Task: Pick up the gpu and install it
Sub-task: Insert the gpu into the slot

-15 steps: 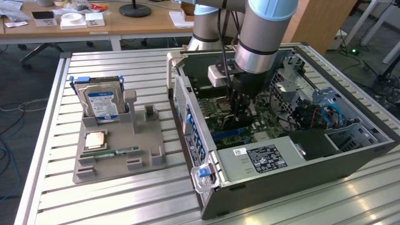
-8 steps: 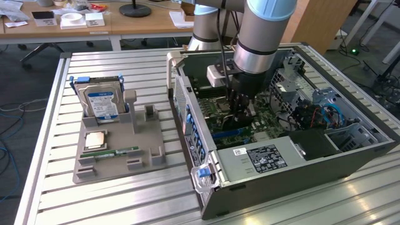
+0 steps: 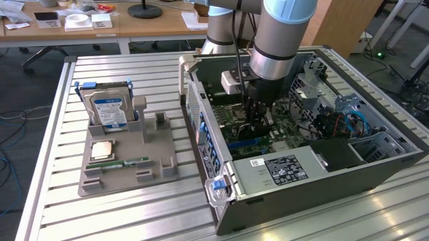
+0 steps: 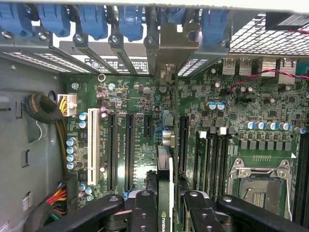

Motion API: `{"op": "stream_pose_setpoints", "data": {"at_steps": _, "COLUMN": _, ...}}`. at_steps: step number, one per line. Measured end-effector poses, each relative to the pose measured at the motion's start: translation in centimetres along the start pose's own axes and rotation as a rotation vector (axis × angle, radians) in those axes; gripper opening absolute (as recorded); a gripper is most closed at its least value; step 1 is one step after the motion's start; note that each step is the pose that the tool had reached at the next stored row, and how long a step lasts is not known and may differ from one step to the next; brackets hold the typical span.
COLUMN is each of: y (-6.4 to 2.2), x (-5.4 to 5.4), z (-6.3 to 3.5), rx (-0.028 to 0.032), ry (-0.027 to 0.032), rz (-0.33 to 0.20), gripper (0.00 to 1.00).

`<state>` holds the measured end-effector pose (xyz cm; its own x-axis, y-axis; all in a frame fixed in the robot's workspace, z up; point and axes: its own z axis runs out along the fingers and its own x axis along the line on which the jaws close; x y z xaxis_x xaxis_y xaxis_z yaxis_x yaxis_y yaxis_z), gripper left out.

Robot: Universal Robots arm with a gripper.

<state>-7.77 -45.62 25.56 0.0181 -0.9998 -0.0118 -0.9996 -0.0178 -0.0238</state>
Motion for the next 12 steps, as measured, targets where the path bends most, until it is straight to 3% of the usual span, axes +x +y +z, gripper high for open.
{"op": "stream_pose_setpoints", "data": {"at_steps": 12, "y": 0.26, "x": 0.0, "z": 0.2, "rx": 0.0084, "ry": -0.0002, "rz": 0.0, "gripper": 0.26}}
